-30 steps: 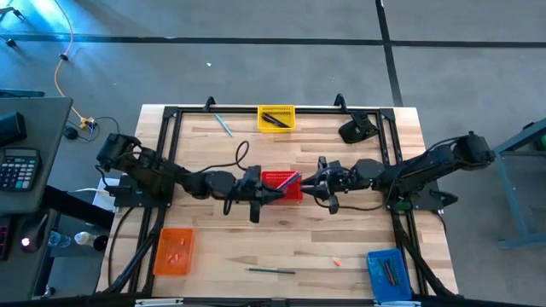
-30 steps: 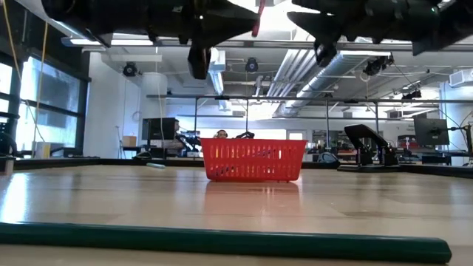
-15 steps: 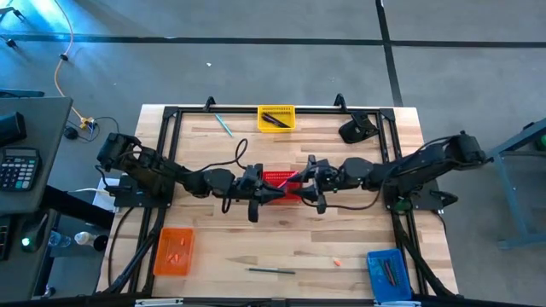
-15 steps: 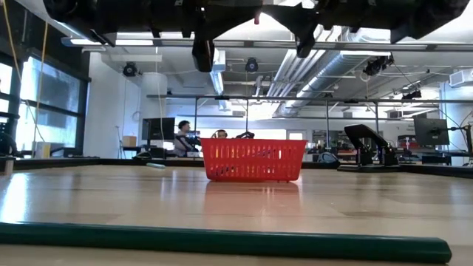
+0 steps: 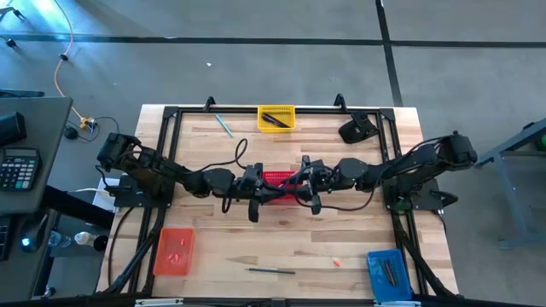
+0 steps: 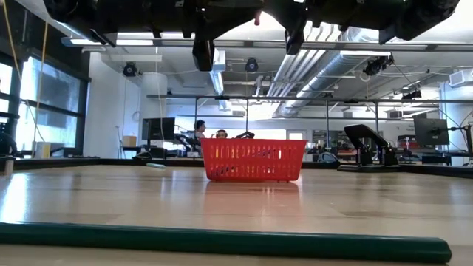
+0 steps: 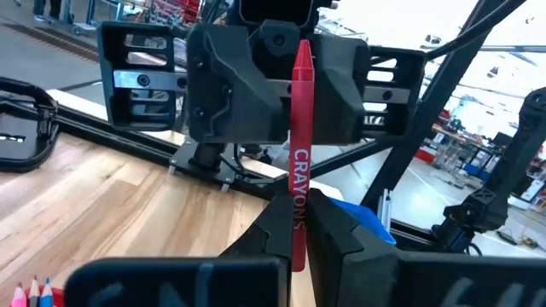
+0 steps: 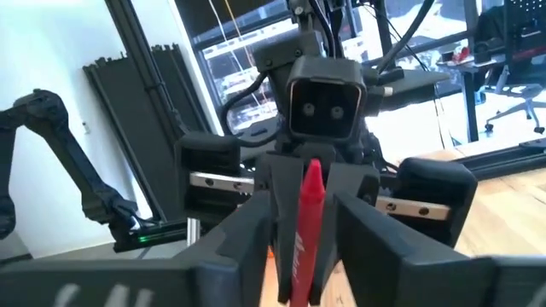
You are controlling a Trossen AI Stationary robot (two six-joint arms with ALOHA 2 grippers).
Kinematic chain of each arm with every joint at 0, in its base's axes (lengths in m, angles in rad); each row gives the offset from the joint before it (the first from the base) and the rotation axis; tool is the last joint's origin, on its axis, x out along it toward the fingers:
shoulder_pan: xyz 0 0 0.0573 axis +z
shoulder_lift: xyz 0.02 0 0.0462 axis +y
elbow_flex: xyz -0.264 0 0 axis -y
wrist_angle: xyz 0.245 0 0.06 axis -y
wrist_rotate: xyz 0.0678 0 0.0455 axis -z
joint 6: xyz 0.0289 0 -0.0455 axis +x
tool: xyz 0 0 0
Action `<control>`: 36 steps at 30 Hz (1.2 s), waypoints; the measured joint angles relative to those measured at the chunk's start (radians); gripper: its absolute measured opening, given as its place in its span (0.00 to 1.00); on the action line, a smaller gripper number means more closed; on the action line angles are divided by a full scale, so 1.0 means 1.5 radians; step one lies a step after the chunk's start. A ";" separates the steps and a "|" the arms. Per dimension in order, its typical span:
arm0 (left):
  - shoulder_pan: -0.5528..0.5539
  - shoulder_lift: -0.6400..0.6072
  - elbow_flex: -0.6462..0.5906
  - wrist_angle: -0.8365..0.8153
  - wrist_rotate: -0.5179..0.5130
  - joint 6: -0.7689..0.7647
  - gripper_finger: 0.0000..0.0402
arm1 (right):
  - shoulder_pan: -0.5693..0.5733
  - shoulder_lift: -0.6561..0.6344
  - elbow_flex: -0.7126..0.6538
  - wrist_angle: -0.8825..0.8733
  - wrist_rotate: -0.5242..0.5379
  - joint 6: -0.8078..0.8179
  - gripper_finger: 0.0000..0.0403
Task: Sort crayons/erasers/pens/pencils in bins
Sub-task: Put the red crayon into the blue bin
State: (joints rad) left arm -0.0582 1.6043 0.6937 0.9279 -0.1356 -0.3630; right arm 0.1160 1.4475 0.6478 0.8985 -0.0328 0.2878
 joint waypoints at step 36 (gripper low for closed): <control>0.069 -0.178 -0.079 -0.142 0.038 0.169 0.44 | 0.007 -0.002 0.210 -0.402 0.134 -0.093 0.04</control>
State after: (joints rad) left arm 0.0456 1.3376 0.5756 0.7145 -0.0788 -0.1097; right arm 0.1261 1.4452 0.9633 0.2954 0.1686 0.1482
